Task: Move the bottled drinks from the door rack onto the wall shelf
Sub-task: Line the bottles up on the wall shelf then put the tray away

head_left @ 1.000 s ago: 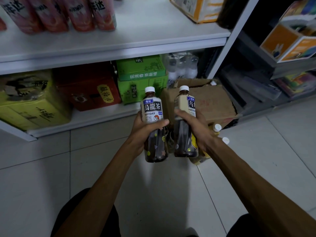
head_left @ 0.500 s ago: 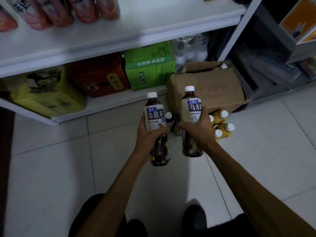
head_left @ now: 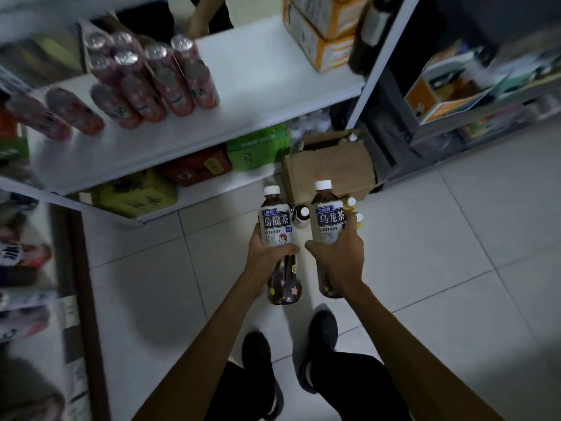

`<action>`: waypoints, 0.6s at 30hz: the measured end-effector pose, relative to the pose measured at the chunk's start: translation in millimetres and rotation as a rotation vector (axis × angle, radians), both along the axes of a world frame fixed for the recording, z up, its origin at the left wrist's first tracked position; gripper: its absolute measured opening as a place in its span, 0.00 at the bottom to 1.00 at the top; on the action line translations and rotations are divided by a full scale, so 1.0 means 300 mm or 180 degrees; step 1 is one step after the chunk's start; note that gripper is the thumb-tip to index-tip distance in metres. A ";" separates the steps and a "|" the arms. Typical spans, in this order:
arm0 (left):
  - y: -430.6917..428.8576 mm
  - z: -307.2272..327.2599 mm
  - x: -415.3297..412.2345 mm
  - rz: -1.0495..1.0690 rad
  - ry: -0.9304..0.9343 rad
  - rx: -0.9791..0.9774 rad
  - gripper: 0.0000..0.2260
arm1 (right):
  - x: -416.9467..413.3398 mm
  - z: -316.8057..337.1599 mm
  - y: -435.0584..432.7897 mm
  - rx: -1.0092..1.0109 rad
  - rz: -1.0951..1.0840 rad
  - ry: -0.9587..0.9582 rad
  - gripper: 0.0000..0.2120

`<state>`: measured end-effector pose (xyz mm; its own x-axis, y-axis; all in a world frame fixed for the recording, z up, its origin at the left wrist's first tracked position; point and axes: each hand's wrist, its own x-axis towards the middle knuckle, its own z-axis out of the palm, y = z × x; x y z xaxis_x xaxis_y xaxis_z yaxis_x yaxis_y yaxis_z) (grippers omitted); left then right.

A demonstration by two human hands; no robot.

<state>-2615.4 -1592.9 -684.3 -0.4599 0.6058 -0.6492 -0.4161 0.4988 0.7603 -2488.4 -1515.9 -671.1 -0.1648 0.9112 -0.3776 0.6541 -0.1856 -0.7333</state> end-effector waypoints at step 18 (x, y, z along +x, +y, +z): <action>0.160 1.701 -0.122 -0.0218 0.1142 0.1834 0.25 | -0.129 1.695 0.133 0.1463 -0.0044 0.0862 0.31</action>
